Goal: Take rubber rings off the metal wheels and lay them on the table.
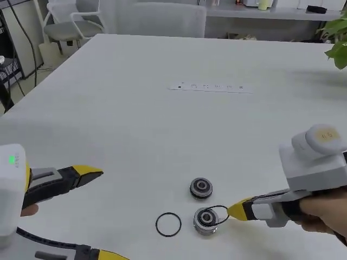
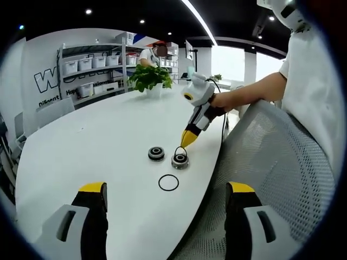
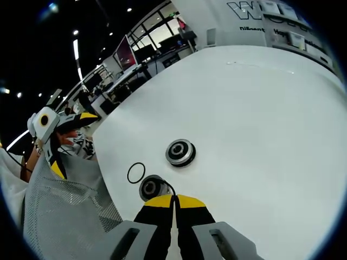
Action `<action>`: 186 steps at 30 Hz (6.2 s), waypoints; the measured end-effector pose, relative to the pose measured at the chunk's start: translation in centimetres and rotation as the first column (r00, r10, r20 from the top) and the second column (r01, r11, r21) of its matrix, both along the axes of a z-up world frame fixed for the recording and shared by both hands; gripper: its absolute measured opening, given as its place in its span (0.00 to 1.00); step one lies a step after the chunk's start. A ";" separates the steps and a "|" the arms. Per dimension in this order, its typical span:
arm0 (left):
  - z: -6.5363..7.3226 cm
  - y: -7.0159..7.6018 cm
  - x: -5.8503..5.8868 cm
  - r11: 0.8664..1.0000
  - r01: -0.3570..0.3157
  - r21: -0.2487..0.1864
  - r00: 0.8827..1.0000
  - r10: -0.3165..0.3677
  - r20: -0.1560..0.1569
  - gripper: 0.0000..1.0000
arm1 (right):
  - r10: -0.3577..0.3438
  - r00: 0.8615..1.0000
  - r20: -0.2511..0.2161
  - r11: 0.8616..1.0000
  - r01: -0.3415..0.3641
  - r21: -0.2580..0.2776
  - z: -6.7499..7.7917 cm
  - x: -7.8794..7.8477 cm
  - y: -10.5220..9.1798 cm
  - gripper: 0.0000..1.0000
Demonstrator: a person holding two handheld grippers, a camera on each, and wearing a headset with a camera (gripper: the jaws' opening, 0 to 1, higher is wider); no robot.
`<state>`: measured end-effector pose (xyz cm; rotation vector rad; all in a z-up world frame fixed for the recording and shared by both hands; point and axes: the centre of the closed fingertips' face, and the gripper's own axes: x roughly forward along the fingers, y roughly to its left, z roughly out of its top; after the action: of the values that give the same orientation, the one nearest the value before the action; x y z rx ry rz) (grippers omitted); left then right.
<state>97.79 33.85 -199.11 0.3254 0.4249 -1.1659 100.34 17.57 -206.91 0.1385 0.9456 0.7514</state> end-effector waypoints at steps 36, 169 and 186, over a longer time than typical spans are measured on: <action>-0.3 0.0 0.1 1.000 -0.018 -0.020 1.000 0.017 -0.017 0.94 | -0.053 0.988 0.145 0.994 0.038 0.099 4.8 1.3 1.4 0.00; 8.5 -7.8 9.7 0.976 0.208 -0.061 0.963 -0.193 0.189 0.86 | 0.176 0.756 0.631 0.979 -0.201 -0.033 12.4 8.2 1.3 0.26; 1.7 -12.2 9.8 0.977 0.194 -0.087 0.976 -0.184 0.113 0.77 | 0.192 0.857 0.479 0.980 -0.192 -0.049 4.5 7.0 0.3 0.32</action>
<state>107.55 21.63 -197.38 0.3461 0.2475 -1.3446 107.37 17.84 -202.44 -0.1449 0.4829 0.9171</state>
